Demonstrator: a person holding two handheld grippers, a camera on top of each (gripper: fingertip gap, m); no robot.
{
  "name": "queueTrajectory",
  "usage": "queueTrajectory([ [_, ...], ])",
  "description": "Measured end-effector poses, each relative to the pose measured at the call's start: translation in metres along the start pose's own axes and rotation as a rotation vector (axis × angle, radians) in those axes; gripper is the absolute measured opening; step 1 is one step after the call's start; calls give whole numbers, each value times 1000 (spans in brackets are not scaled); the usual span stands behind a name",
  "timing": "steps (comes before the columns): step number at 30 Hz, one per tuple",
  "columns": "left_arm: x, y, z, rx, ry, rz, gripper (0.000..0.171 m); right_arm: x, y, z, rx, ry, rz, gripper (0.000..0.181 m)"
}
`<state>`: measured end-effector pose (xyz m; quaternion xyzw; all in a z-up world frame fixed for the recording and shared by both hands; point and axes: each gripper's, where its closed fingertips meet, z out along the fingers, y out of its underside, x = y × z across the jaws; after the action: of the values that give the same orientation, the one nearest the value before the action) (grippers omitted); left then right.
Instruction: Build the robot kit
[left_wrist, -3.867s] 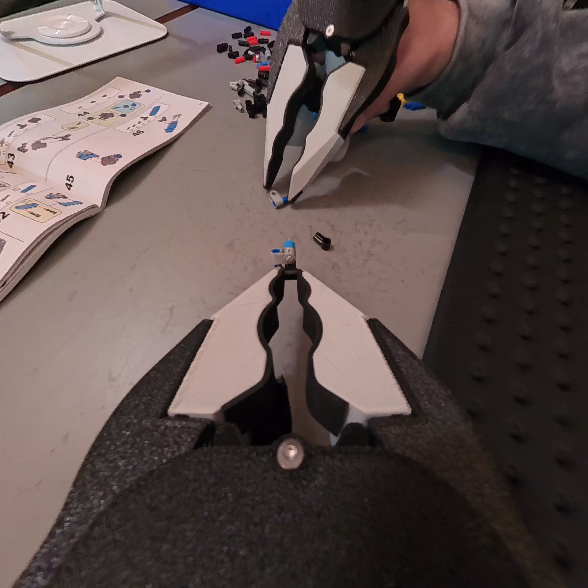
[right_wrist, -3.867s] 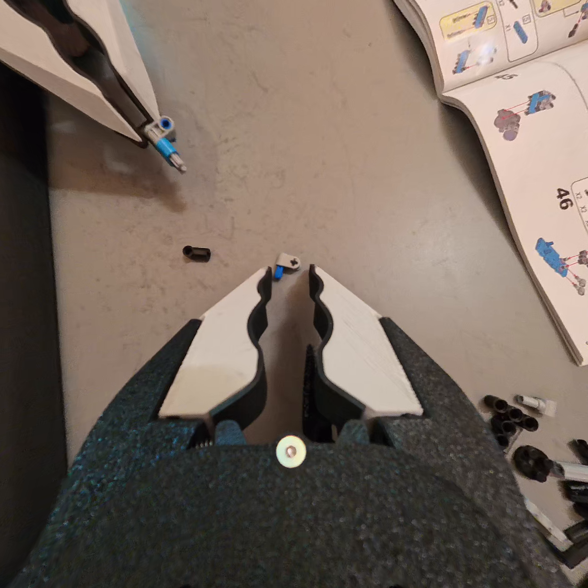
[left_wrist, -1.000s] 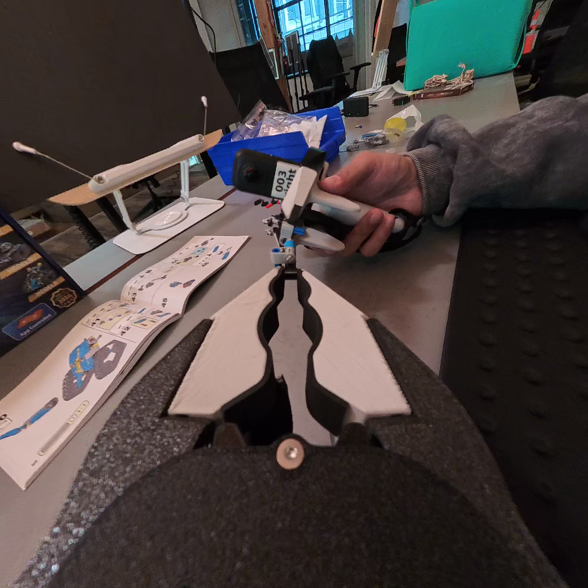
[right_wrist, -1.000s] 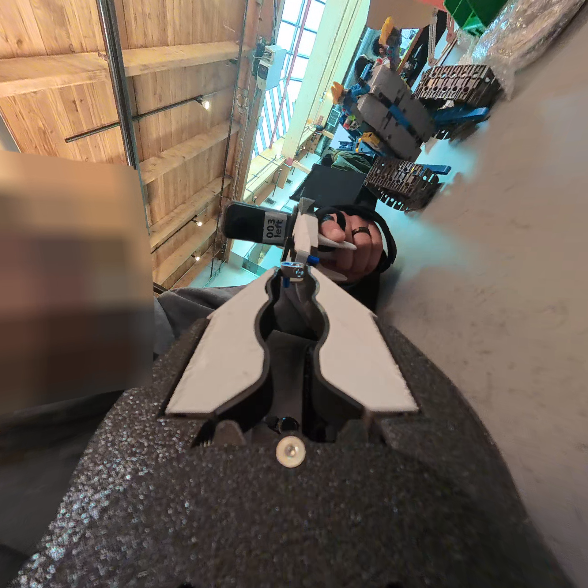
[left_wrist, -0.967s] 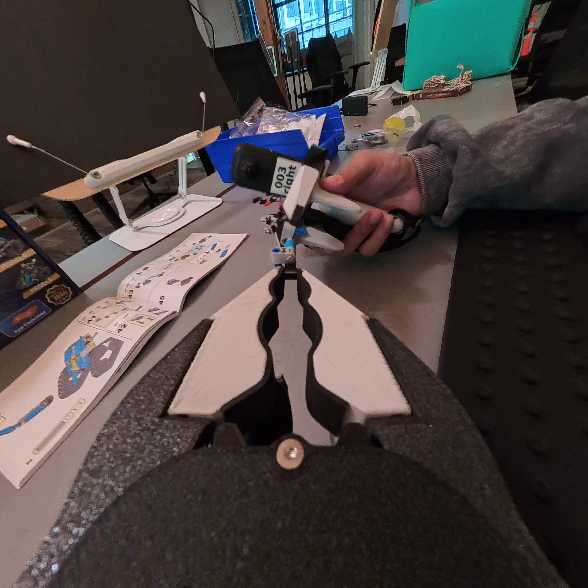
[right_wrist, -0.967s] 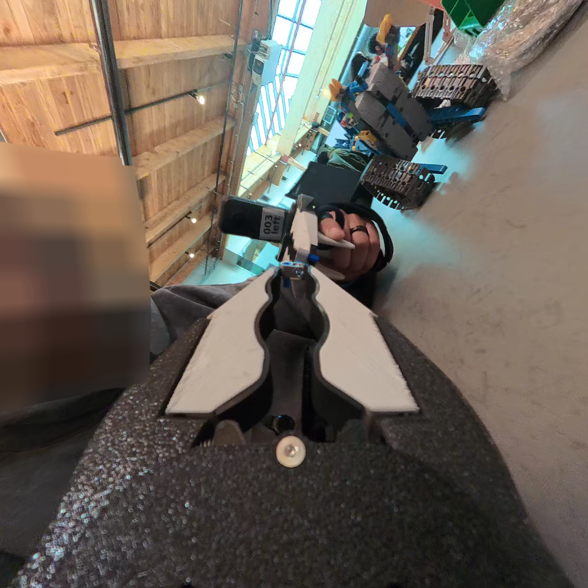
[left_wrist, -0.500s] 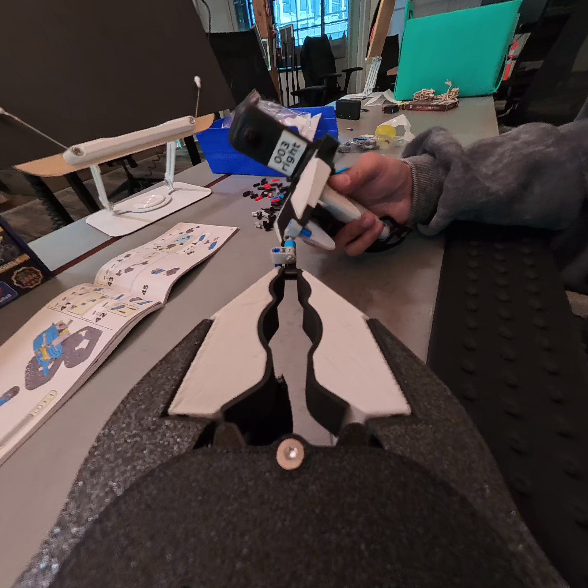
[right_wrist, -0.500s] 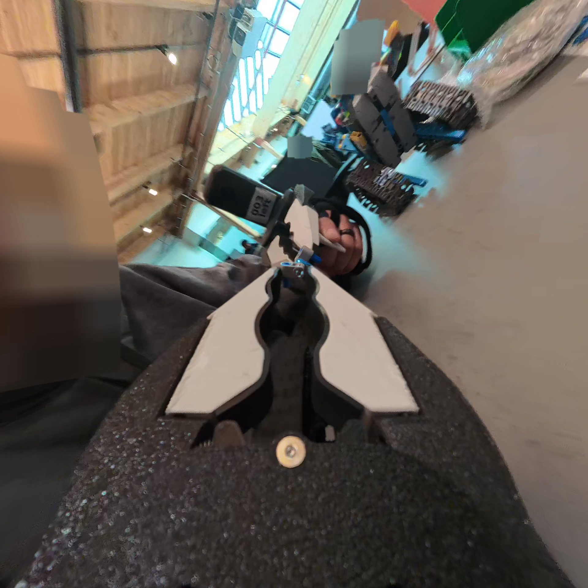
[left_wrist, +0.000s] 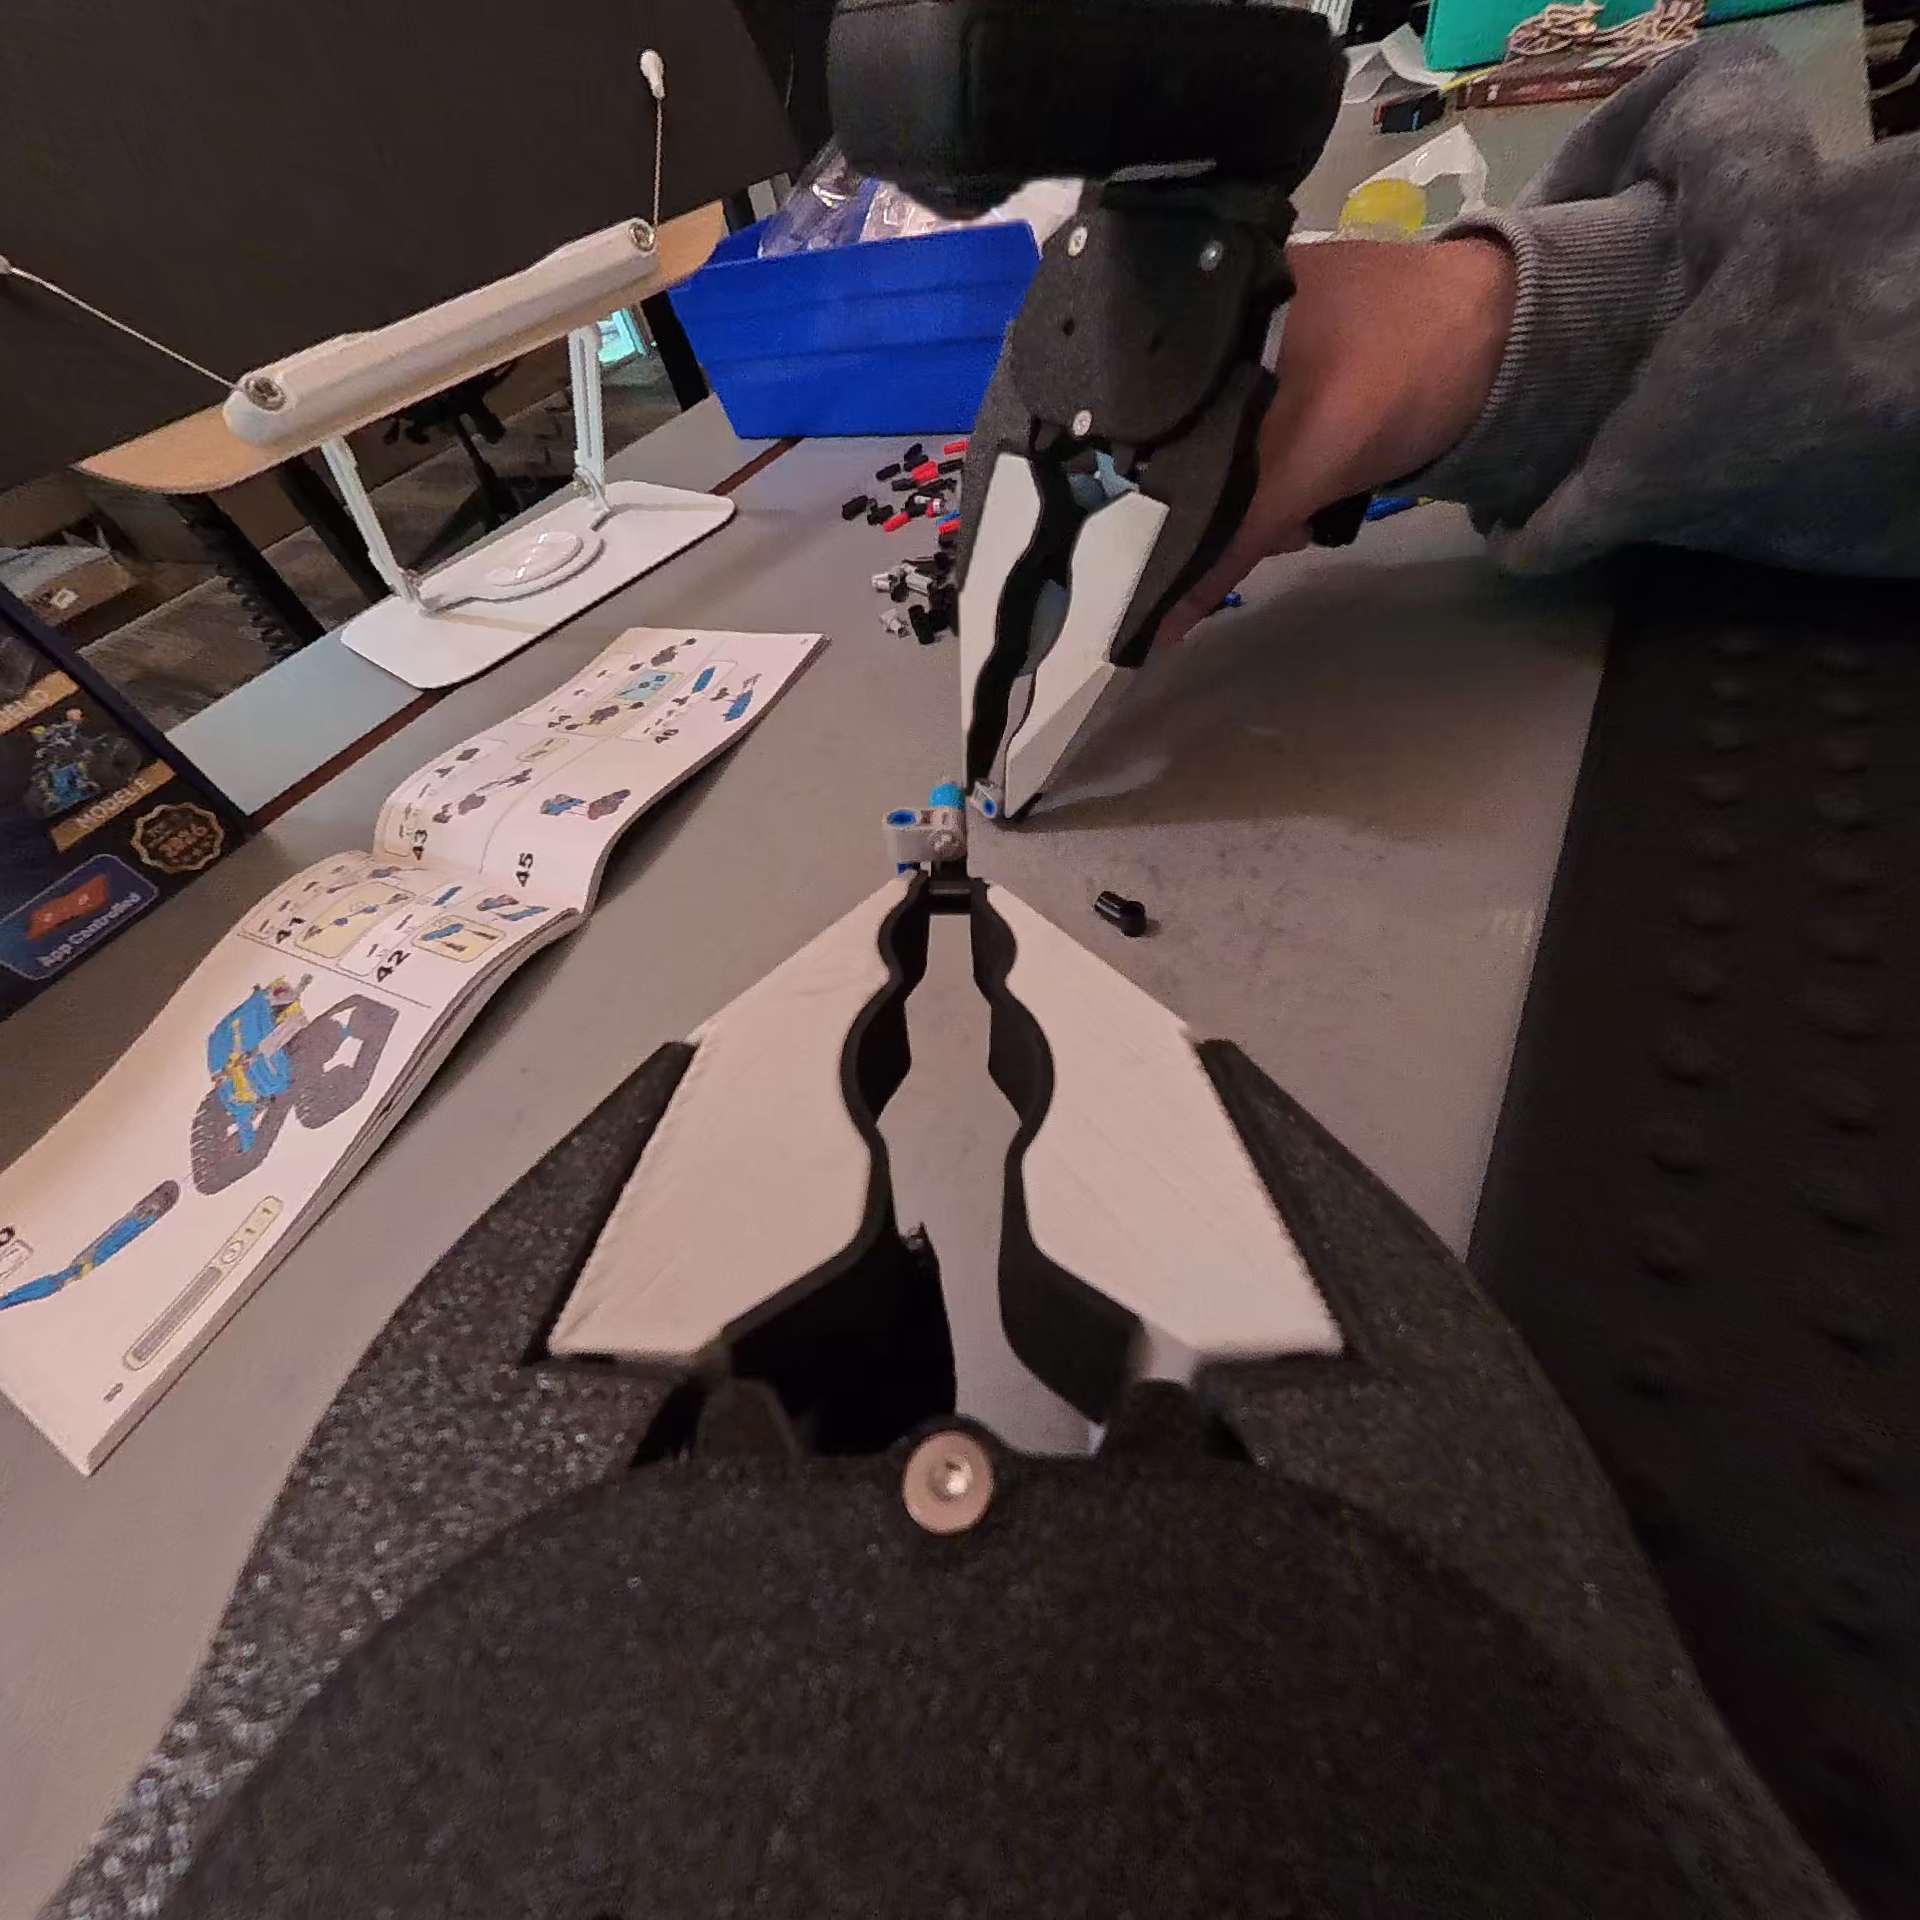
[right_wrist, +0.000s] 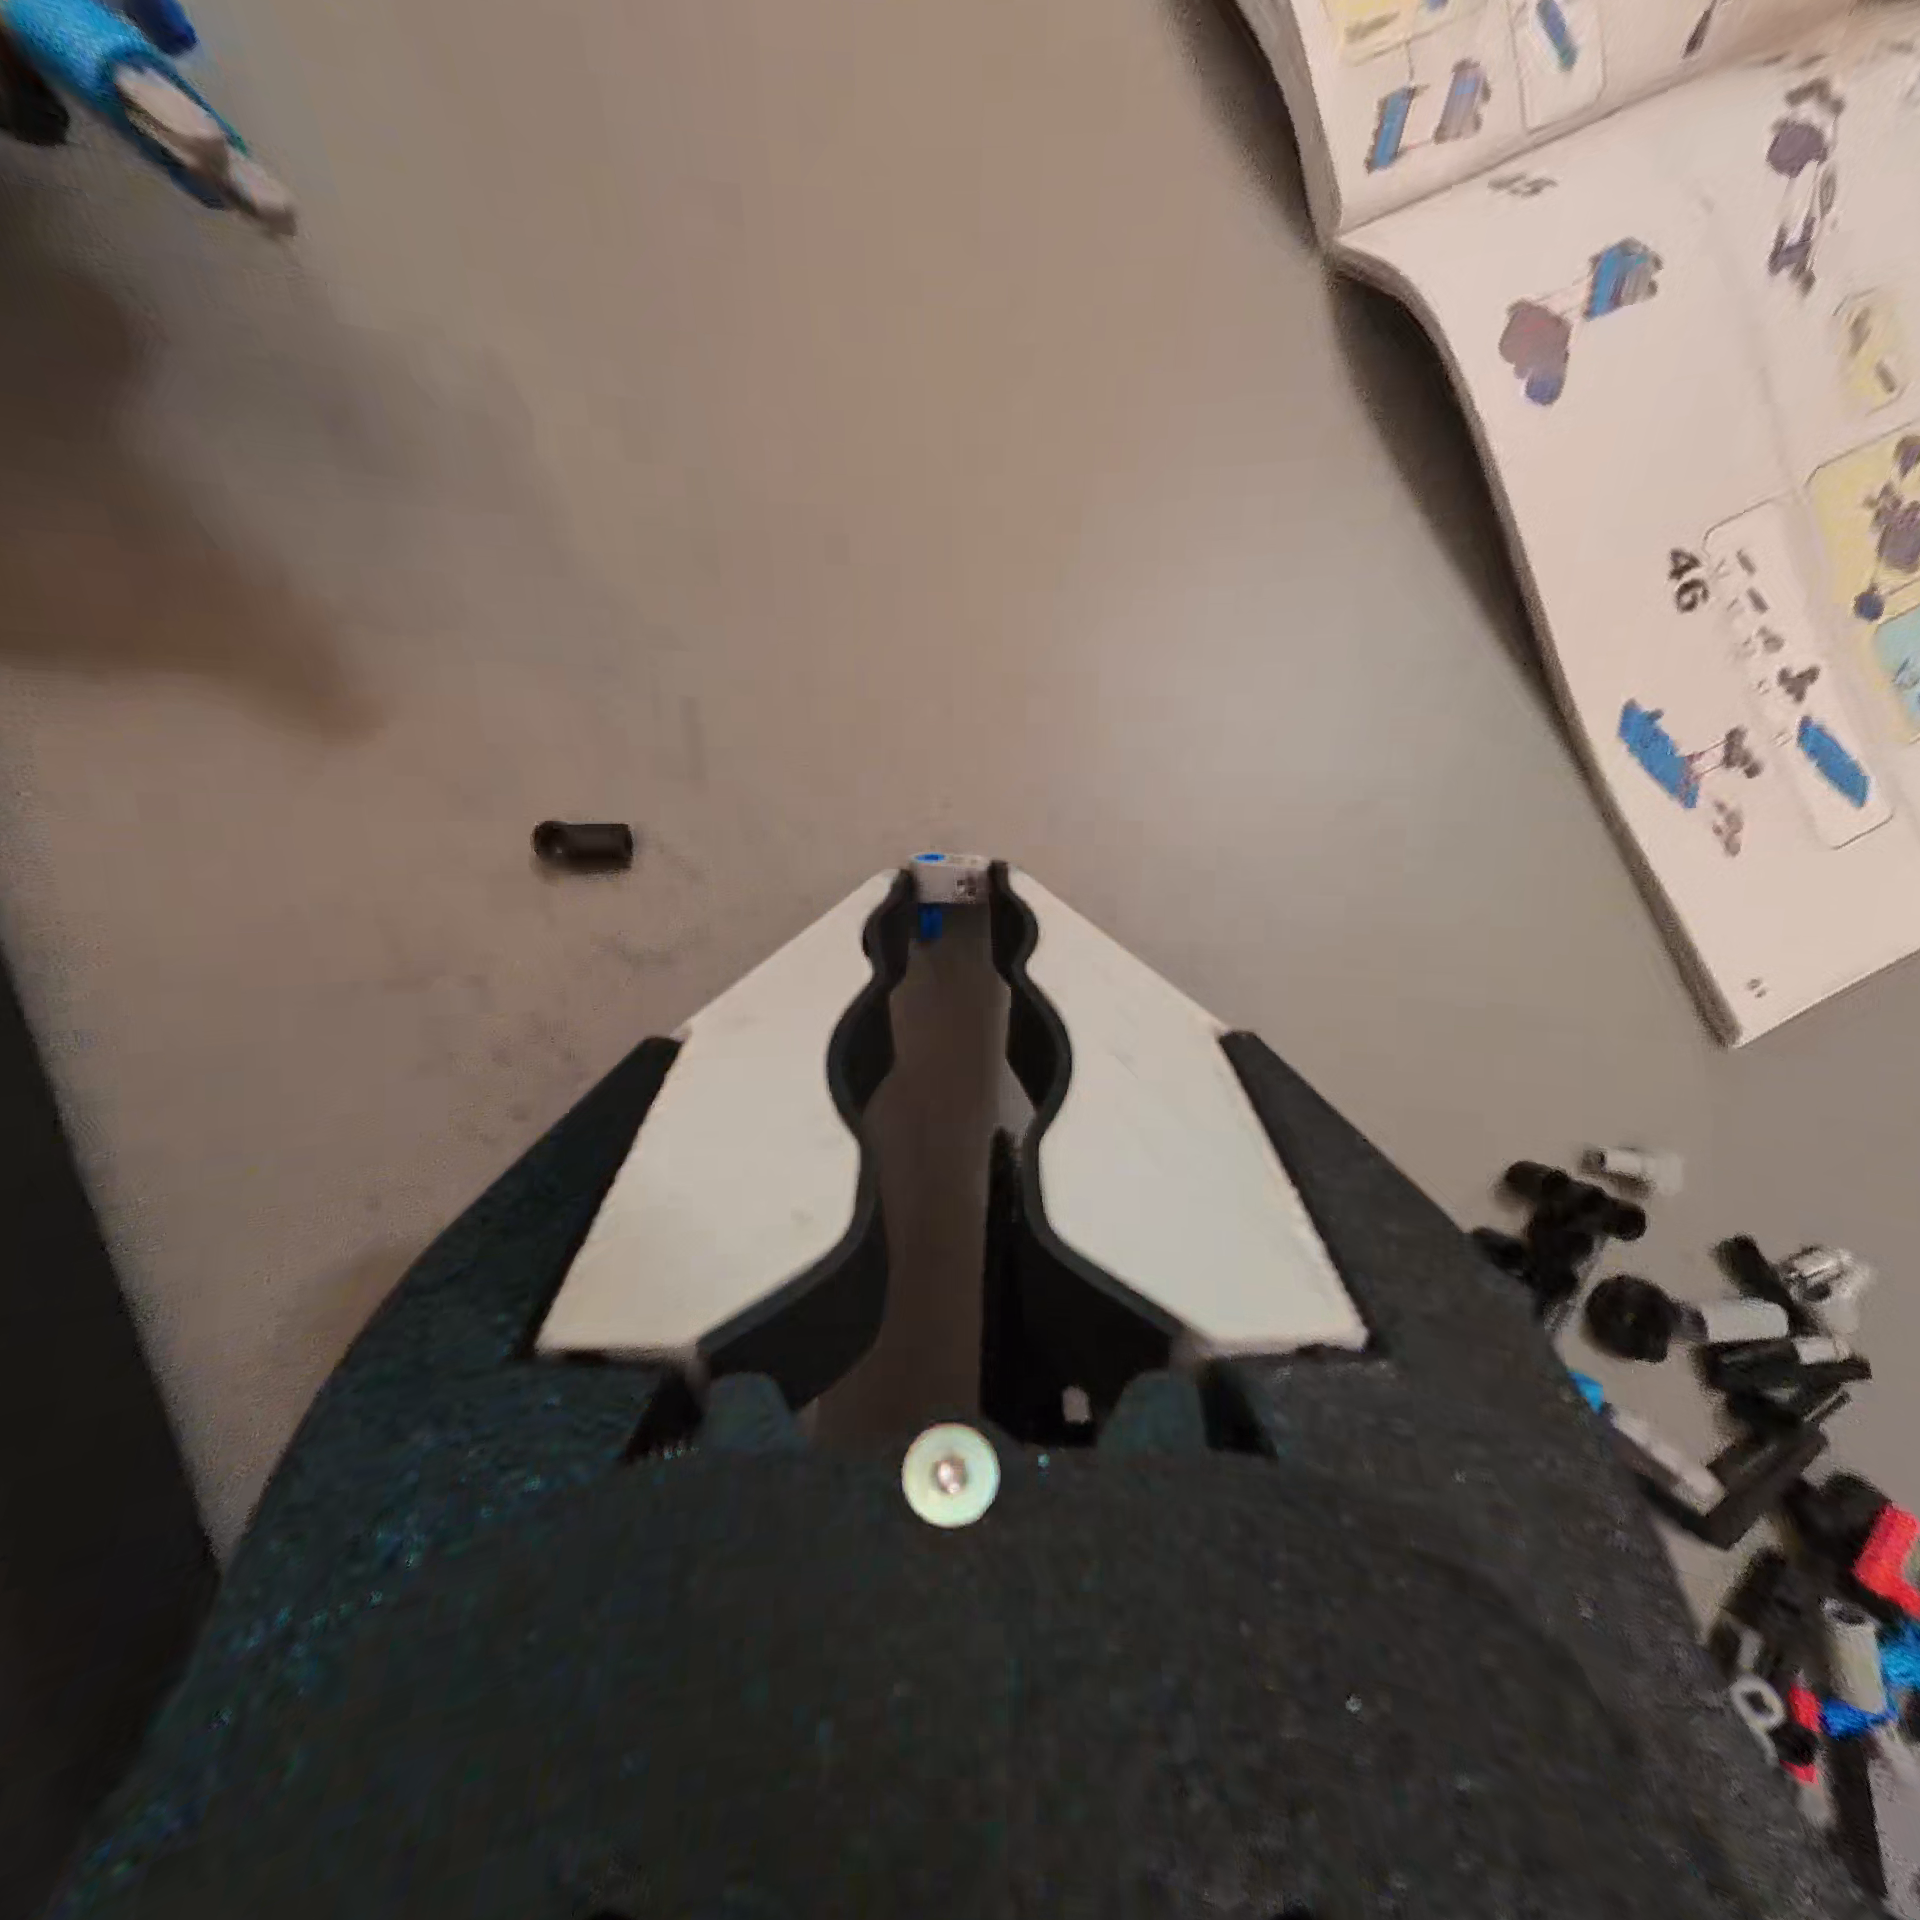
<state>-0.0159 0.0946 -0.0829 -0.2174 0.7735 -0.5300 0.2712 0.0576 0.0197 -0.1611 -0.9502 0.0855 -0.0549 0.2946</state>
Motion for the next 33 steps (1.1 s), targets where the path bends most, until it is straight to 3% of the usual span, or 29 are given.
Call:
queueTrajectory([
  [4,4,4,3,-23,22,0,7,-14,-1,0,6,-115,72,15],
  [6,6,6,4,-28,34,-4,7,-21,1,-3,14,-195,83,29],
  [13,9,6,4,-31,55,-11,7,-11,-8,-19,163,-367,225,32],
  [18,10,6,4,-31,59,-14,7,-17,0,-5,87,-281,121,32],
  [33,10,8,6,-43,64,-12,7,-20,-4,3,52,-117,-83,19],
])
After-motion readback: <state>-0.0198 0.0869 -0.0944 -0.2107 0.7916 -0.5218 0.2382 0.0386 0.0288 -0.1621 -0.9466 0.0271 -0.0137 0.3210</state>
